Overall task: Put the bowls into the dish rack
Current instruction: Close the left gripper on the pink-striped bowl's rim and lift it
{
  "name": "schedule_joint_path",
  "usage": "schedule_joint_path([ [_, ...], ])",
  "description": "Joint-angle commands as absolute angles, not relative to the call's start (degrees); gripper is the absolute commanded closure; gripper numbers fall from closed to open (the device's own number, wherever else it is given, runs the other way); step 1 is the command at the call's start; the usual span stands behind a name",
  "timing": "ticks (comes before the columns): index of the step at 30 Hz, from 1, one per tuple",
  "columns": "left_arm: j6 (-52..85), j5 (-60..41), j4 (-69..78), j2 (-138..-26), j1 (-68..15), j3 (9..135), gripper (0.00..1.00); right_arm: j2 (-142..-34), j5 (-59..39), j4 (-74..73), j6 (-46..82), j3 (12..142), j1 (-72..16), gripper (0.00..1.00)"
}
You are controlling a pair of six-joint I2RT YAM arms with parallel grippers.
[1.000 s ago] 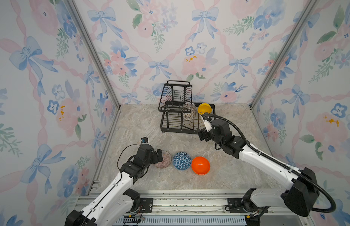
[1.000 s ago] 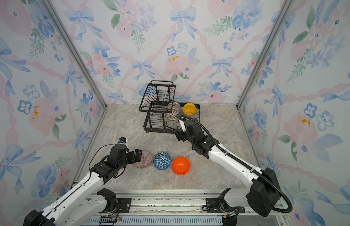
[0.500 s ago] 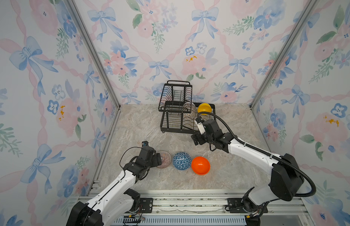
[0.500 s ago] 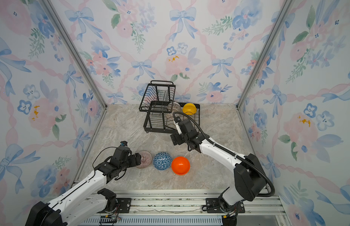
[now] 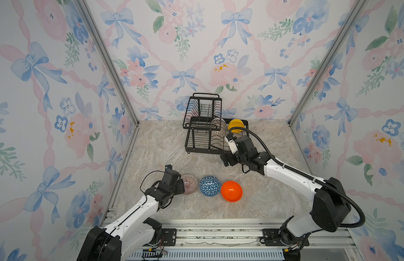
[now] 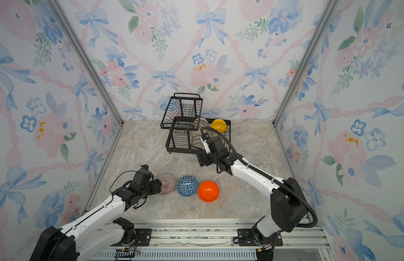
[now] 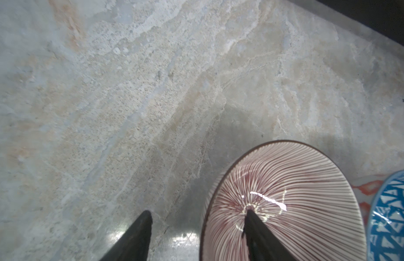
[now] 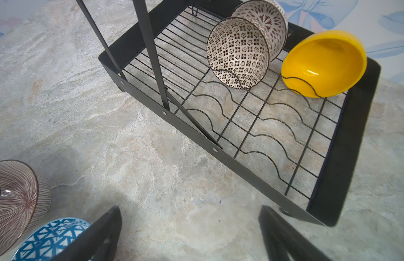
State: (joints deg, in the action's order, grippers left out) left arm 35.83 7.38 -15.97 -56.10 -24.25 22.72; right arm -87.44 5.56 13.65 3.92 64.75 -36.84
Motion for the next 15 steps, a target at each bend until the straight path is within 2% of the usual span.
schedule_joint_path([
  [1, 35.68, 6.2, -14.17, -56.41, -23.91, 21.28, 0.4, -85.25, 5.63, 16.12, 4.94, 64.08, -35.96, 0.03],
  [13, 34.94, 5.71, -12.35, -58.1, -23.95, 20.92, 0.57, -87.1, 4.92, 19.24, 6.54, 66.48, -33.99, 0.03],
  [15, 34.96, 5.84, -12.17, -58.18, -23.91, 20.94, 0.64, -87.19, 5.01, 19.53, 6.4, 66.7, -33.92, 0.03],
])
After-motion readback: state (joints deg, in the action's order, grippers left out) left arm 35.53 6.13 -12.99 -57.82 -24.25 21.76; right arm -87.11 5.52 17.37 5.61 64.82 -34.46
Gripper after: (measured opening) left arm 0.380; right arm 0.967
